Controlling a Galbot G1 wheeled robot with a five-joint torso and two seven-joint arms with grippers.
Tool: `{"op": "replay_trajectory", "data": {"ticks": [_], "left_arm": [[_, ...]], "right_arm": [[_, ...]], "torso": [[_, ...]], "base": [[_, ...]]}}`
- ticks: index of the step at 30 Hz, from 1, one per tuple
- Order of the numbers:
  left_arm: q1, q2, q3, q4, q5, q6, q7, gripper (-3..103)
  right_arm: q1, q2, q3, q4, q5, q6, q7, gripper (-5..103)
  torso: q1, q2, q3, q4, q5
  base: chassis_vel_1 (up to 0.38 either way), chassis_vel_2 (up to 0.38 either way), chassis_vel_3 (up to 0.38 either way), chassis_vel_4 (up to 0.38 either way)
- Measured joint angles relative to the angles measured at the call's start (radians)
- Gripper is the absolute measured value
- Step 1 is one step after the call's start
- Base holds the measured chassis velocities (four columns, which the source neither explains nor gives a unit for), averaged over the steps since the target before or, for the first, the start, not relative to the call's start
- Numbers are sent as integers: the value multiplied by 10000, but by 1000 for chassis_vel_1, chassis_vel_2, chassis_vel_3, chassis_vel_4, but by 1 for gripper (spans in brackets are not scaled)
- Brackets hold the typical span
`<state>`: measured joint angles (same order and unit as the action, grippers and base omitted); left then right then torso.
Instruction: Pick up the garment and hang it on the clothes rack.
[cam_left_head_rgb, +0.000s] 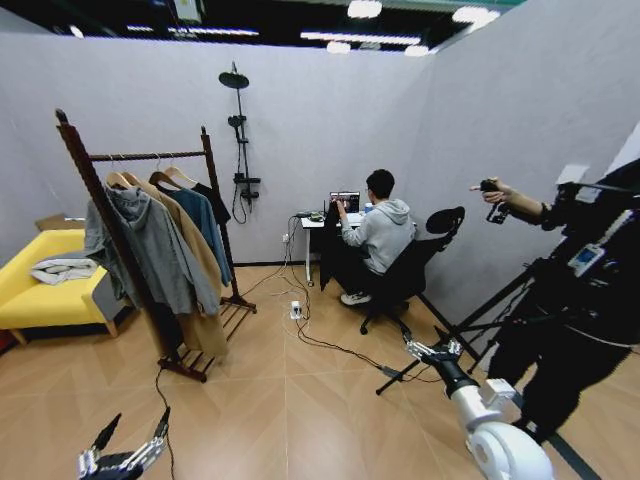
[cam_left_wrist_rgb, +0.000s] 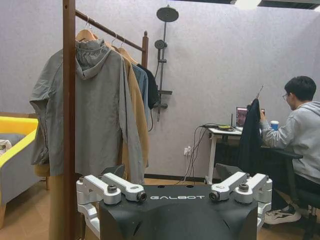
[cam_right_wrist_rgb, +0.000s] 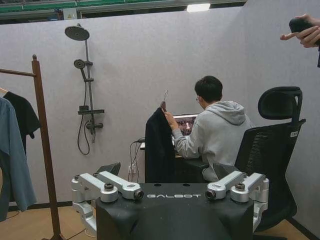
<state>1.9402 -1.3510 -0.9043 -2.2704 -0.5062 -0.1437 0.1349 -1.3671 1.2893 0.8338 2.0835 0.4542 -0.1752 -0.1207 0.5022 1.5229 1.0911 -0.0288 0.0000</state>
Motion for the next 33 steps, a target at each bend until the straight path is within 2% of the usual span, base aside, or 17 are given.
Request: {"op": "replay_trajectory", "data": {"ticks": [27, 33], "left_arm": [[0, 0, 0, 0, 0, 0, 0, 100], [0, 0, 0, 0, 1, 0, 0, 100]], "right_arm": [[-150, 142, -22, 435, -98, -323, 207, 100], [-181, 149, -31, 398, -37, 23, 154, 100]], "torso": [[0, 1, 0, 0, 0], [-1, 1, 0, 0, 0]], "base": [[0, 0, 0, 0], [0, 0, 0, 0]]}}
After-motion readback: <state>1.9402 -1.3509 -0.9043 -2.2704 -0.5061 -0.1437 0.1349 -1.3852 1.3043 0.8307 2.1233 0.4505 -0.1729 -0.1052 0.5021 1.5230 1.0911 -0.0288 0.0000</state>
